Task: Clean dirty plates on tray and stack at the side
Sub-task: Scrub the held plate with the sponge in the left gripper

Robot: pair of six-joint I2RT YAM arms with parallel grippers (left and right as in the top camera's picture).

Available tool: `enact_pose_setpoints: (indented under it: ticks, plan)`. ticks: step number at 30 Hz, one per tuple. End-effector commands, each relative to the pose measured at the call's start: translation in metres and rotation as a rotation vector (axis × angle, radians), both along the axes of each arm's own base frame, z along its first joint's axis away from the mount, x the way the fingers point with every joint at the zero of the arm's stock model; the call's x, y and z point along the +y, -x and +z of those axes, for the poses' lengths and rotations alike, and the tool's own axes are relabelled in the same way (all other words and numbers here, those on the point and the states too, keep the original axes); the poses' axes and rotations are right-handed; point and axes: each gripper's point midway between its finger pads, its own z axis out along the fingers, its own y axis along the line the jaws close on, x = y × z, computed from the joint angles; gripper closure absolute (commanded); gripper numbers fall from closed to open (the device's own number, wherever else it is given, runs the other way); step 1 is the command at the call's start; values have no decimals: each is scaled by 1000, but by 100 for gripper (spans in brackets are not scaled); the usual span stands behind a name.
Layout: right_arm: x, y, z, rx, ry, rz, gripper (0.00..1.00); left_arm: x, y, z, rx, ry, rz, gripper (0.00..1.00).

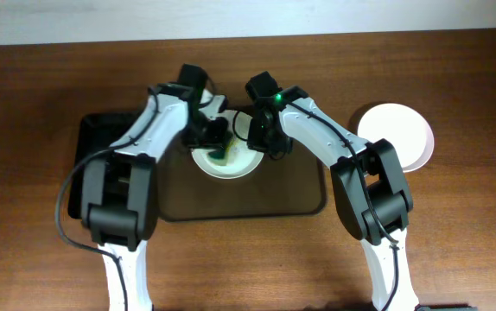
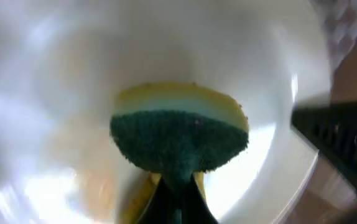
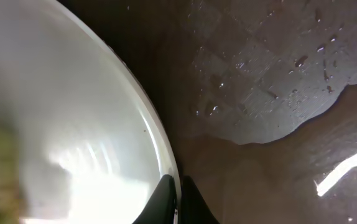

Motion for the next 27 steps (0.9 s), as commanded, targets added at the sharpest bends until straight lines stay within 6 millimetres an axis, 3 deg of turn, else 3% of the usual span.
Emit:
enact_pose_setpoints:
  ticks: [1,3,5,7,8,9,11,13,14,16,18,20,21,23,25,27]
  plan:
    - [1,9,-16,26,25,22,96,65,-23,-1,-7,-154,190,99]
    - [1,9,-16,25,25,22,96,83,-34,-5,-77,-299,202,99]
    - [1,9,-16,26,26,23,96,64,-33,-12,-113,-352,151,99]
    - [1,9,-16,26,26,22,96,34,-2,-37,-18,-387,45,99]
    - [1,9,-16,26,26,22,96,28,11,-50,27,-403,14,99]
    - [1,9,-16,26,26,23,96,16,31,-65,113,-368,-20,99]
    - [1,10,-16,30,28,23,96,-11,58,-64,228,-191,-117,99]
    - [1,9,-16,29,27,22,96,-45,70,-42,278,95,-204,99]
    - [1,9,-16,29,27,22,96,-55,66,-30,276,211,-198,99]
    - [1,10,-16,29,27,22,96,-47,38,-8,234,334,-137,99]
    - [1,9,-16,29,27,22,96,-27,-1,17,130,339,-90,99]
    - [1,9,-16,28,27,22,96,-4,-33,30,26,211,-48,99]
    - [1,9,-16,28,28,22,96,24,-50,23,-38,13,-15,99]
    - [1,8,-16,24,29,22,96,44,-52,2,-43,-168,34,99]
    - [1,8,-16,23,29,22,96,50,-42,-18,-22,-261,60,99]
    - [1,8,-16,21,28,26,96,41,-9,-40,78,-270,19,99]
